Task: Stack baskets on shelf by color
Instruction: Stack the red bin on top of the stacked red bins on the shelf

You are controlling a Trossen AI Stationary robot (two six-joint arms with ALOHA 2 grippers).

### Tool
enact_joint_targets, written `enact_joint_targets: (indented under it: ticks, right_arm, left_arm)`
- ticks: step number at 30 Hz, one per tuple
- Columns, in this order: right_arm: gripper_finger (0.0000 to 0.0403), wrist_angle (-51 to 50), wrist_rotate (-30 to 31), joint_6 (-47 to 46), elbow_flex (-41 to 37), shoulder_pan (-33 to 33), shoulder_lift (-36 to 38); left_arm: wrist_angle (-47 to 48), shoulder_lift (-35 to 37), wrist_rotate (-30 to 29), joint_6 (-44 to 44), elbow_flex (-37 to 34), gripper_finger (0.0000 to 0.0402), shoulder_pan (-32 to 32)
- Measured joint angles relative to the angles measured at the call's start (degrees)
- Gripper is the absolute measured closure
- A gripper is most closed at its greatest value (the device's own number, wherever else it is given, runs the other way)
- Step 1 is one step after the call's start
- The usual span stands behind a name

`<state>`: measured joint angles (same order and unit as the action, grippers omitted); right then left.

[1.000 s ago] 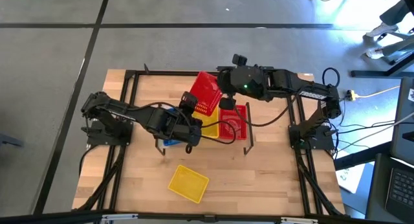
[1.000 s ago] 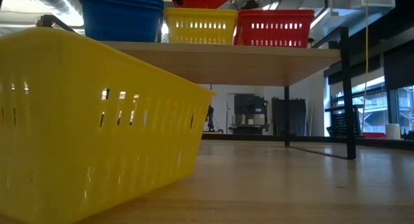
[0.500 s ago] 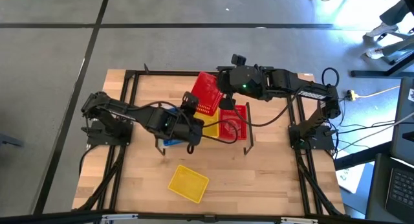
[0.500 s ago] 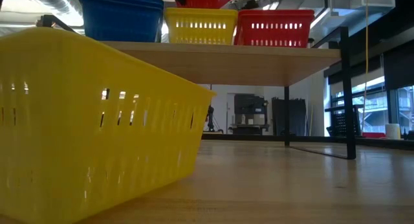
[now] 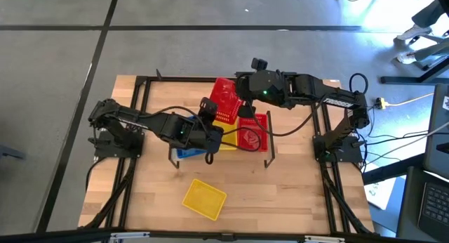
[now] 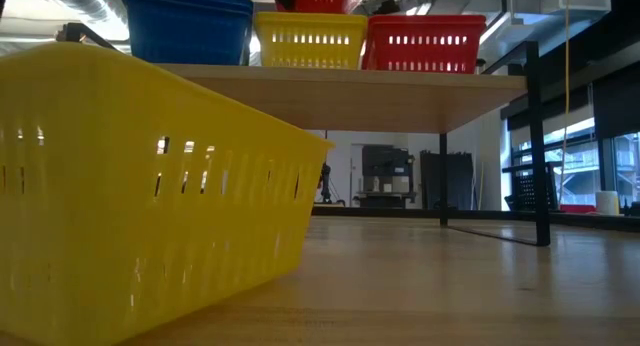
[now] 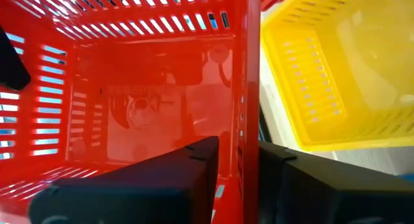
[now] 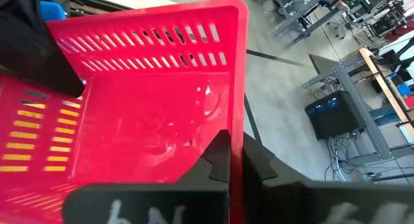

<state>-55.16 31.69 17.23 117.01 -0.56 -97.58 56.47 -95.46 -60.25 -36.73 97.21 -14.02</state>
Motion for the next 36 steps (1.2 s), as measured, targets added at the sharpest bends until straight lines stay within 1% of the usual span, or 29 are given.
enact_joint_targets:
  ticks: [7,15,19,21,25,28,32,34,36]
  right_arm:
    - [0.0401,-1.13,1.23,-0.18,0.00,-0.13,0.00]
    - [0.0401,-4.60,1.65,-0.17,-0.02,-1.22,0.00]
    - [0.0401,-6.98,3.04,0.06,-0.02,-1.88,0.01]
    - [0.0401,-7.99,2.78,-0.54,-0.07,-1.97,0.46]
    - [0.0401,-10.84,1.44,-4.18,0.01,-1.92,2.42]
    - [0.0402,-16.11,-2.51,-9.81,1.49,-1.92,3.46]
    - [0.0402,-25.75,-13.54,-15.83,6.44,-1.96,3.78]
    - [0.0402,-29.81,-19.26,-17.56,8.42,-1.92,3.85]
    - [0.0402,-33.44,-23.62,-18.62,9.26,-2.05,3.89]
  left_arm:
    - [-0.93,0.00,0.33,1.55,0.00,0.0346,-1.83]
    - [-1.00,0.07,4.46,1.90,1.61,0.0346,-5.54]
    - [-0.57,0.07,4.96,3.75,4.50,0.0346,-7.05]
    - [-0.05,0.07,4.97,5.41,6.49,0.0346,-7.66]
    - [4.80,0.07,5.20,11.19,11.86,0.0346,-8.62]
    - [9.96,0.07,6.93,17.97,15.54,0.0346,-8.79]
    - [16.23,0.11,9.12,25.15,19.51,0.0346,-8.79]
    - [18.56,0.11,9.22,26.95,20.98,0.0346,-8.79]
    - [19.53,0.11,9.20,27.74,21.98,0.0346,-8.79]
